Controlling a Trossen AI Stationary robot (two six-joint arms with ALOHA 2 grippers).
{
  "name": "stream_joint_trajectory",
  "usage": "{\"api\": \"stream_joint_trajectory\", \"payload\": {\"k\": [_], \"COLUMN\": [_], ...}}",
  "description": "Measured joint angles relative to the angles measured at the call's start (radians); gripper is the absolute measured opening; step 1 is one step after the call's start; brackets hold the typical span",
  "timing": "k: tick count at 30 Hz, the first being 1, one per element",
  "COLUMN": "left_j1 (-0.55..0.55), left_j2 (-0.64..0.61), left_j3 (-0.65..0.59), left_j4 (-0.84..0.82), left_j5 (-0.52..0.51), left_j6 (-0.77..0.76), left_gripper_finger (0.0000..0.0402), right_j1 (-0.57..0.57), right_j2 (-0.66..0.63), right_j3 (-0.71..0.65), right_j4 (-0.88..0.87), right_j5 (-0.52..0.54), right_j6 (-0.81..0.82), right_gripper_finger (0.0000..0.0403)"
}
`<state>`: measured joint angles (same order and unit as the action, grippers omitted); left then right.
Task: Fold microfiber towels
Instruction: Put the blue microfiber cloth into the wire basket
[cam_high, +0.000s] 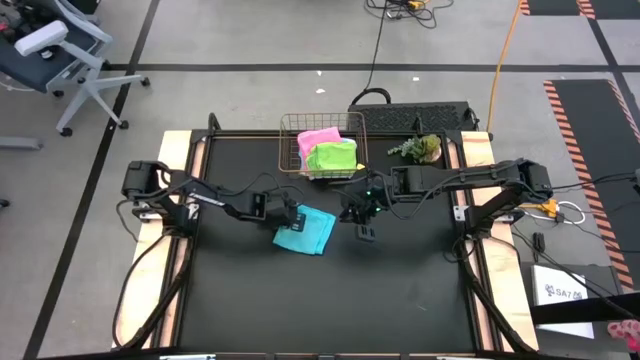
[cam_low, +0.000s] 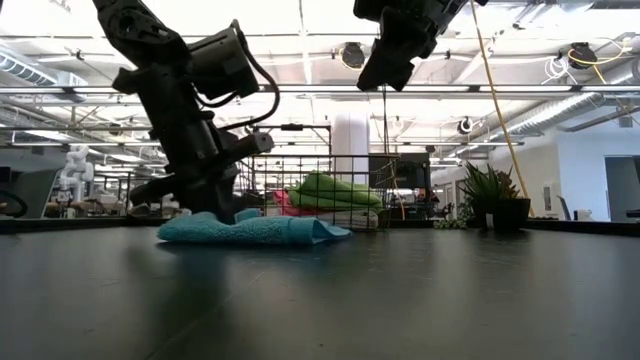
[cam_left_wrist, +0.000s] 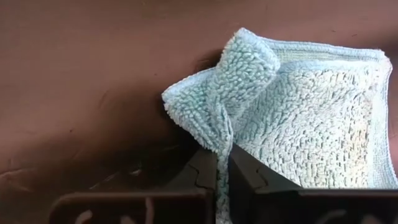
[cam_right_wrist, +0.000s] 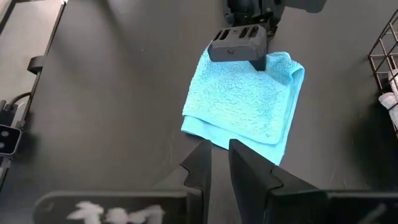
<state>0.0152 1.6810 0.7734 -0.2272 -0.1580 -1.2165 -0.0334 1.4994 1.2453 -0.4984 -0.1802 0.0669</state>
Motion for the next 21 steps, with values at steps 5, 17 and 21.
{"api": "stream_joint_trajectory", "payload": {"k": [5,17,21], "left_j1": [0.021,0.090,0.132], "left_j2": [-0.017,-0.332,-0.459], "left_j3": [0.005,0.038,0.038], "left_j4": [0.029,0.098,0.133], "left_j5": [0.032,-0.054,-0.082], "left_j6": [0.038,0.257,0.343], "left_gripper_finger": [0.0007,0.0004,0.0003], "right_j1": [0.000,0.002,0.004], "right_j2": [0.000,-0.037,-0.054], "right_j3": [0.000,0.000,0.000], "right_j4": [-0.017,-0.165,-0.210], "right_j5": [0.000,0.000,0.030], "right_j6": [0.005,0.111,0.138], "right_gripper_finger": [0.0050,0.0050,0.0050]}}
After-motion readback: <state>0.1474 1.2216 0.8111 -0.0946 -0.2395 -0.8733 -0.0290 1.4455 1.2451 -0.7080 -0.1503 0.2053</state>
